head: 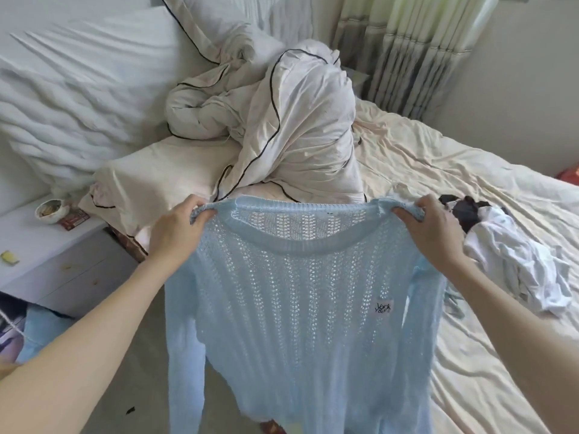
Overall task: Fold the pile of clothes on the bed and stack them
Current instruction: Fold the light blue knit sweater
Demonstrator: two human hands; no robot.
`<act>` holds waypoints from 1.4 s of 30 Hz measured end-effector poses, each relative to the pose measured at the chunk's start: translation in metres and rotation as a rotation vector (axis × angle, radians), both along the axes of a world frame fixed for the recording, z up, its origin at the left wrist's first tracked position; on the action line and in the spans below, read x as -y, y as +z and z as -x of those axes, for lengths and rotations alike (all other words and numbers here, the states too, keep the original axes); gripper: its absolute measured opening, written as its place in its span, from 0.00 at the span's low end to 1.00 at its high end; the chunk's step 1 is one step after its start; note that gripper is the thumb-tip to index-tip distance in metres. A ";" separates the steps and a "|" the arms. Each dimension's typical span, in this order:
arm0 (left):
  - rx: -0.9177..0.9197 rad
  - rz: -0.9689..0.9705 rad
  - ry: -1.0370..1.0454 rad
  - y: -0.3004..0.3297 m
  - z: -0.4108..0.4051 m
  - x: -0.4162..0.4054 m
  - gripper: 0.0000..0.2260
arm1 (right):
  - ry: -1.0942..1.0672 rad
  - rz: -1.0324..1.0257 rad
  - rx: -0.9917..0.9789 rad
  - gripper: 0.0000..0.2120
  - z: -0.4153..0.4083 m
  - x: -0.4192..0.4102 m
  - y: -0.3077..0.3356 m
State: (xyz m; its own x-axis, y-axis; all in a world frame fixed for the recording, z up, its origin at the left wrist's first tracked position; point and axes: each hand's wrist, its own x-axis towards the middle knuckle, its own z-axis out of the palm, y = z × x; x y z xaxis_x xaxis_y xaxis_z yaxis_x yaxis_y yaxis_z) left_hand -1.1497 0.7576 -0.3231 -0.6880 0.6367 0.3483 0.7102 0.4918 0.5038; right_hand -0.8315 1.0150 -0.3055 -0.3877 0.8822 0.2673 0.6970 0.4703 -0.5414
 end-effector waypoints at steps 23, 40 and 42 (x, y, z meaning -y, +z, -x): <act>0.187 0.237 0.108 -0.327 0.173 -0.242 0.11 | -0.218 0.465 0.018 0.15 0.219 -0.238 -0.347; 0.242 0.484 0.007 -0.347 0.162 -0.191 0.21 | 0.177 0.211 0.500 0.25 0.208 -0.134 -0.373; 0.272 0.470 0.048 -0.343 0.154 -0.165 0.20 | 0.266 0.246 0.504 0.26 0.208 -0.095 -0.373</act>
